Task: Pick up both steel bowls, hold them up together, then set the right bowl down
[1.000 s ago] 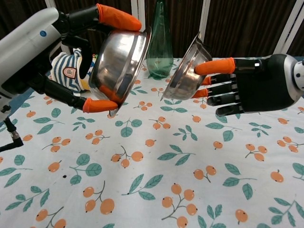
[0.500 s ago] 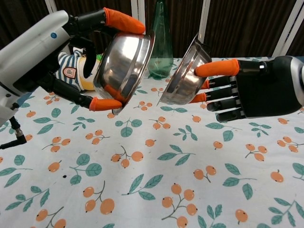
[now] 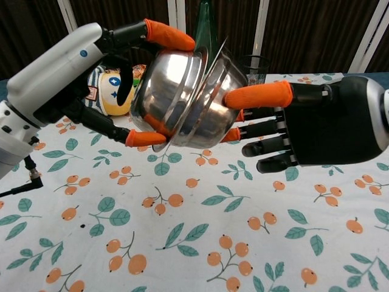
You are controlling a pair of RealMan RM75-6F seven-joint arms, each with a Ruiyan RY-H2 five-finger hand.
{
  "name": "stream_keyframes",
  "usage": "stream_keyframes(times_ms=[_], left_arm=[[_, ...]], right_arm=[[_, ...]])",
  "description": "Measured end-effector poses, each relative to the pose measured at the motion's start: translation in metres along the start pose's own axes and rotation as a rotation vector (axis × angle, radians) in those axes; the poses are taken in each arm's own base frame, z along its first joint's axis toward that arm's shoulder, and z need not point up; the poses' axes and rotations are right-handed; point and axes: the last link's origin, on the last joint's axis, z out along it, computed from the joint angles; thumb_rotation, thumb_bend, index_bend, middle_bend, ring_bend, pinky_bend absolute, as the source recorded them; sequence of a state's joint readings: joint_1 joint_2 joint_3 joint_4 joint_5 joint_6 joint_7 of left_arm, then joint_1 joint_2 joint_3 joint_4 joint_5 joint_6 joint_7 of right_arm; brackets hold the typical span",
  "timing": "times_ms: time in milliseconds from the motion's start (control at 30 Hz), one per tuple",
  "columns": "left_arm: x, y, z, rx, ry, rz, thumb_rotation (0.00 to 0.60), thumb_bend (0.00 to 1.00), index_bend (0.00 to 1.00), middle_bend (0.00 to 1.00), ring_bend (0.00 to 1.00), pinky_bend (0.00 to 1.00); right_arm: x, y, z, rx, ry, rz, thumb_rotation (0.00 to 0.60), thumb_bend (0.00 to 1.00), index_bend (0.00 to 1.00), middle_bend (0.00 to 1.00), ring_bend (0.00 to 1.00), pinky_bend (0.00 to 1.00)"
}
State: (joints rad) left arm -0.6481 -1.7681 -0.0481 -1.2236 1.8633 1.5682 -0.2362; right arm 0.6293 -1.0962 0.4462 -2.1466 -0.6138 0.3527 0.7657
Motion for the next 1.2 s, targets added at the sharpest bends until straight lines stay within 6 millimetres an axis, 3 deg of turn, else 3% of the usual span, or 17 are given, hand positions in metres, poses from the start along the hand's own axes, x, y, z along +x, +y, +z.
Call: stream_keyframes(times_ms=[433, 767, 1200], left_arm=[[-0.01, 0.009, 0.006, -0.021, -0.006, -0.021, 0.6, 0.35, 0.46, 0.61, 0.49, 0.66], [-0.004, 0.008, 0.002, -0.019, 0.0, -0.001, 0.6, 0.35, 0.46, 0.61, 0.49, 0.66], [0.003, 0.009, 0.0, -0.018, -0.002, 0.018, 0.6, 0.35, 0.46, 0.61, 0.49, 0.66]], right_arm=[[-0.011, -0.001, 0.002, 0.011, 0.001, -0.015, 0.6, 0.34, 0.69, 0.64, 0.61, 0.74], [0.007, -0.003, -0.003, 0.007, 0.042, 0.027, 0.6, 0.34, 0.69, 0.64, 0.61, 0.74], [0.051, 0.0, -0.007, -0.003, 0.114, 0.051, 0.6, 0.34, 0.69, 0.64, 0.61, 0.75]])
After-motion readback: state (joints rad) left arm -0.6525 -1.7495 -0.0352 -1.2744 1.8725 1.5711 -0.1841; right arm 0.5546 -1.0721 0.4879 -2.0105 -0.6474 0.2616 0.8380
